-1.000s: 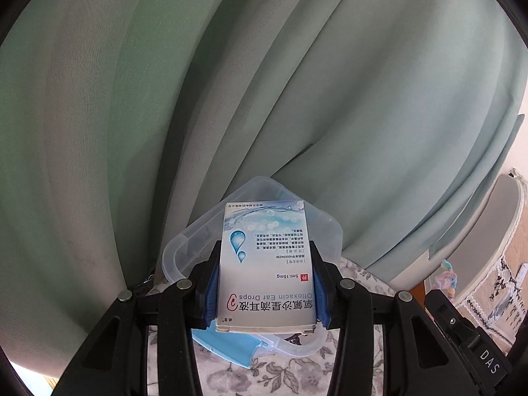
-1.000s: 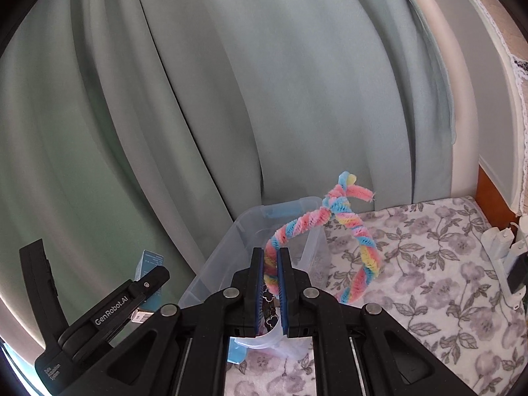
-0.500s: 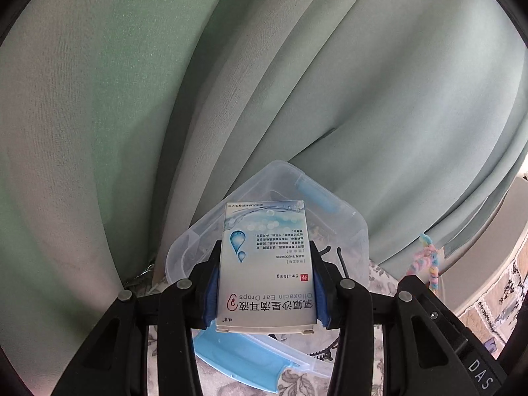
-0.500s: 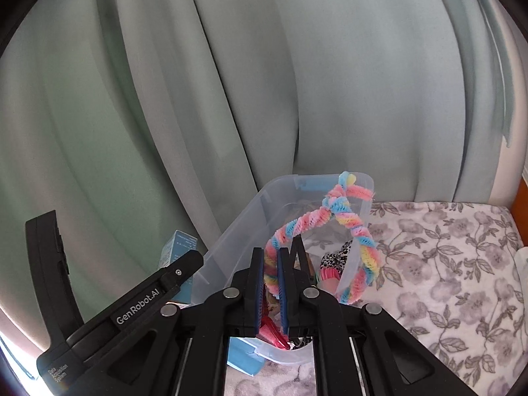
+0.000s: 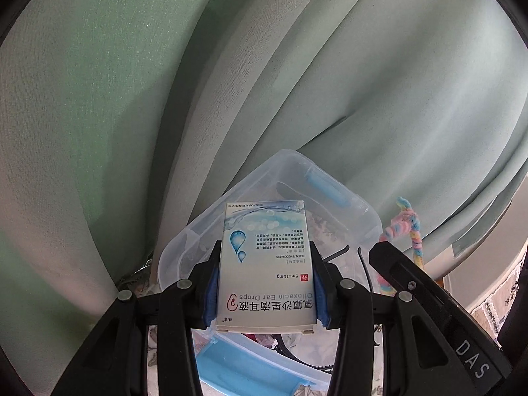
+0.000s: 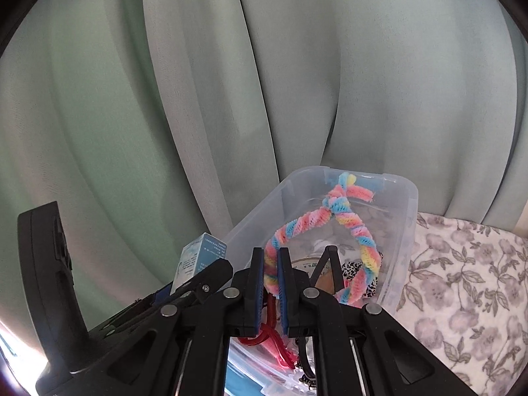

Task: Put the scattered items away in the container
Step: 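Lower both items into the clear box and open both grippers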

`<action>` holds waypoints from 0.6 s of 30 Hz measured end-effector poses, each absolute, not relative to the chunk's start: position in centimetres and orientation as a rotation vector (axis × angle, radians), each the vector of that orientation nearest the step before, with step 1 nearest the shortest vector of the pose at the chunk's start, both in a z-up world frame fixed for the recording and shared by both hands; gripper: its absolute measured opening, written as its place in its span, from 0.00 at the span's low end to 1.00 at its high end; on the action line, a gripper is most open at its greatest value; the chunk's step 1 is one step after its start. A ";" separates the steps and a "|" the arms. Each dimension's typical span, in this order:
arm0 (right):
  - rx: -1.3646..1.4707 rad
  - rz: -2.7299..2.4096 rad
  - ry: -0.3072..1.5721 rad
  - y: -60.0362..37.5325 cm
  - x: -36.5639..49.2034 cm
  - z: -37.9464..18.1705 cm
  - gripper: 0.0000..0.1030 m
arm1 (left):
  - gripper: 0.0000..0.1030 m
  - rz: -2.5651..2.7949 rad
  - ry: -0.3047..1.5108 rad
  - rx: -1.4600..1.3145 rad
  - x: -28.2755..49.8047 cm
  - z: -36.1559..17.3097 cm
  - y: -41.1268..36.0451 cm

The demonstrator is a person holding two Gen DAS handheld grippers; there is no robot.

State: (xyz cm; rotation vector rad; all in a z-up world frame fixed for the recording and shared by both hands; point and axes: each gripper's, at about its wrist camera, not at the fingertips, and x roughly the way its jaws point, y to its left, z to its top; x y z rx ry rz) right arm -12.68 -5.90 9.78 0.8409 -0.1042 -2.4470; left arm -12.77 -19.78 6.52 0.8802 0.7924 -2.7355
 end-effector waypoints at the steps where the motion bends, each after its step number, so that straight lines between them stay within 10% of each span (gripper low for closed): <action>1: 0.844 -2.444 -0.098 -6.1 -13.1 9.6 0.09 | 0.46 -2.730 0.794 0.886 -13.4 6.4 -19.7; 18: 0.906 -2.454 -0.022 -6.9 -15.5 8.7 0.12 | 0.46 -2.723 0.733 0.958 -15.3 4.9 -18.5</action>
